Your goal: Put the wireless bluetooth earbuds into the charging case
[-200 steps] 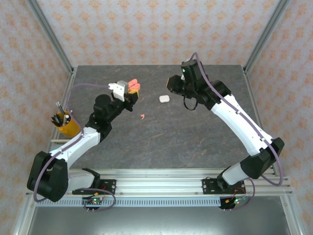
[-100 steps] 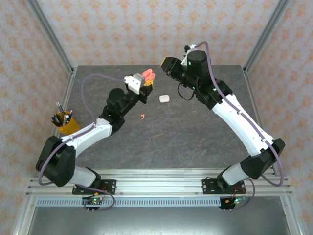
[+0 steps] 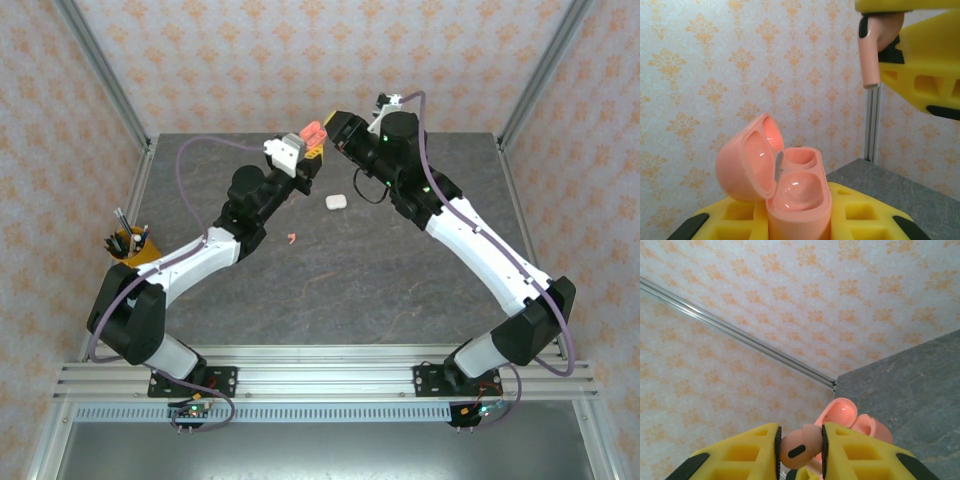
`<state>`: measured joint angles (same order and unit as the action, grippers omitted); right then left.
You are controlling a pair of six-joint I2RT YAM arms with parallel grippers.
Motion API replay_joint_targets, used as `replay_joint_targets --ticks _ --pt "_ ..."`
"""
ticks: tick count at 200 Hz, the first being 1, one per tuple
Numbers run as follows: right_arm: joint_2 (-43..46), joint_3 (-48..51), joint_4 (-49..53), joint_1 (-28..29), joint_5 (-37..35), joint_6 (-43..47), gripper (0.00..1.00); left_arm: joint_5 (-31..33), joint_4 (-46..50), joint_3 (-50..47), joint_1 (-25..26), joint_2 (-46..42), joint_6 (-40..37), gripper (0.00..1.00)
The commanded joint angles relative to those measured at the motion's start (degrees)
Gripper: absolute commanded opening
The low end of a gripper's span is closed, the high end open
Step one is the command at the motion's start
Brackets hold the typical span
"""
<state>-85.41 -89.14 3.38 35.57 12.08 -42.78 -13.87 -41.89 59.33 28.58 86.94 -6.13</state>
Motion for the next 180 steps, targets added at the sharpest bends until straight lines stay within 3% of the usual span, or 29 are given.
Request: replay_joint_targets --ticks 1,180 --pt "-0.9 1.0 -4.9 -0.2 1.1 -1.6 0.27 0.8 -2.1 2.3 0.5 0.7 -1.5 0.0" --pt "-4.8 0.3 -6.1 1.9 1.8 -1.8 0.27 -1.1 -1.0 5.2 0.4 2.3 -1.3 0.0"
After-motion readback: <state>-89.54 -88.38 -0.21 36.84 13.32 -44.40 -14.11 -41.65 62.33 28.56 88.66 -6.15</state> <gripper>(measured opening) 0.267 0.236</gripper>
